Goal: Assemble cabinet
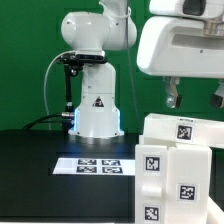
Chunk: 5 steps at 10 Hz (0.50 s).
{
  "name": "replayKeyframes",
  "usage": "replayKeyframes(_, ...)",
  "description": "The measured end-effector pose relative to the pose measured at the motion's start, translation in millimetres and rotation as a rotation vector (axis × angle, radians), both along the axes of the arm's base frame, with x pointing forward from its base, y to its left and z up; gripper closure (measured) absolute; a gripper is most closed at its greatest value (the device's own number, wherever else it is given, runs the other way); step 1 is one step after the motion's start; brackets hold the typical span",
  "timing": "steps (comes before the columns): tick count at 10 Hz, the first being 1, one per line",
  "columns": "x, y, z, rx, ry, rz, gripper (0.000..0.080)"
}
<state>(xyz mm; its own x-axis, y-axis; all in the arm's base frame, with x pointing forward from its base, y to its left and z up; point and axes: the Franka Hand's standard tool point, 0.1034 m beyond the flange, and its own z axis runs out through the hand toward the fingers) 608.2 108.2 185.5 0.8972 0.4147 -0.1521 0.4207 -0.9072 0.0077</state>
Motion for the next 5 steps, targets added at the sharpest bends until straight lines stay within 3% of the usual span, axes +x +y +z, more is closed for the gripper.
replayKeyframes(5,2.1,0.1,-2.3,0.025,-0.003,0.359,0.0151)
